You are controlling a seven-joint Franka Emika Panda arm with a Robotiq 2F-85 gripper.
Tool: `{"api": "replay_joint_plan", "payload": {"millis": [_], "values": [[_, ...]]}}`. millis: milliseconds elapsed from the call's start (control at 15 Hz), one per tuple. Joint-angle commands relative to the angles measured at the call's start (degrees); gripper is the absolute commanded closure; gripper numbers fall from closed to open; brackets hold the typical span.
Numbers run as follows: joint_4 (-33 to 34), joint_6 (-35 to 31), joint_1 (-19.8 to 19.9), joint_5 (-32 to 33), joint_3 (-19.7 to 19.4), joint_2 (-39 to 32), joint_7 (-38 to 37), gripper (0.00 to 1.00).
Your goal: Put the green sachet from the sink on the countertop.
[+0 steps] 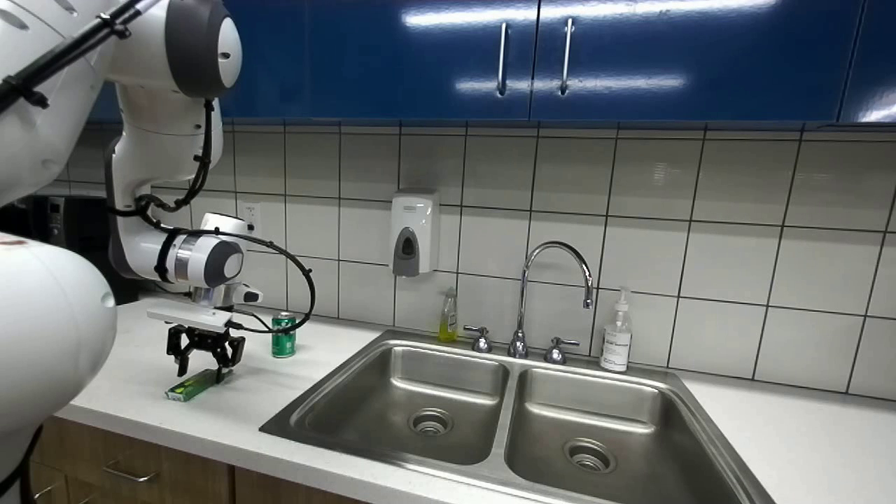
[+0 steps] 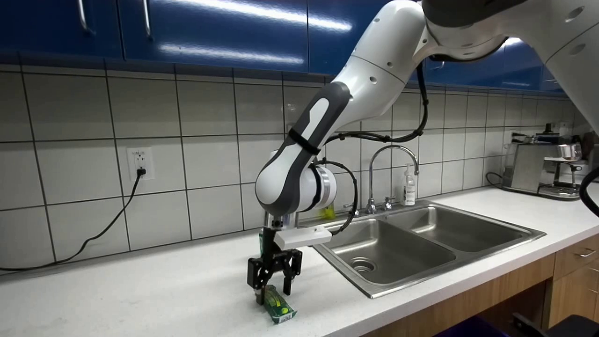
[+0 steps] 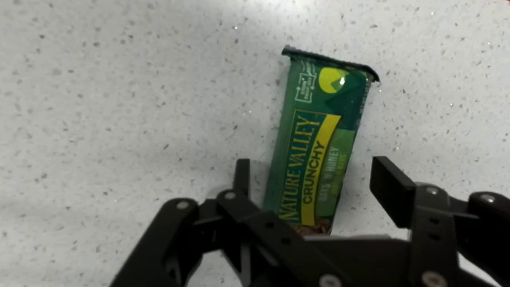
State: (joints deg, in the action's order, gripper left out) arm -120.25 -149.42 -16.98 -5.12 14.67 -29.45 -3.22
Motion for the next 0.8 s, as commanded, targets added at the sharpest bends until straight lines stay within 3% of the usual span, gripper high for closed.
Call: {"api": "replay_joint_plan", "payload": {"millis": [0,400,733], "values": [[-0.3,0.4,0.3,0.2,0.1,1.6,0.5,0.00],[-2.3,1.0,1.0,-0.4,0.5,6.0,0.8,0.00],[-7.7,2.8,2.7,-1.6,0.7,13.3,1.3,0.00]]}}
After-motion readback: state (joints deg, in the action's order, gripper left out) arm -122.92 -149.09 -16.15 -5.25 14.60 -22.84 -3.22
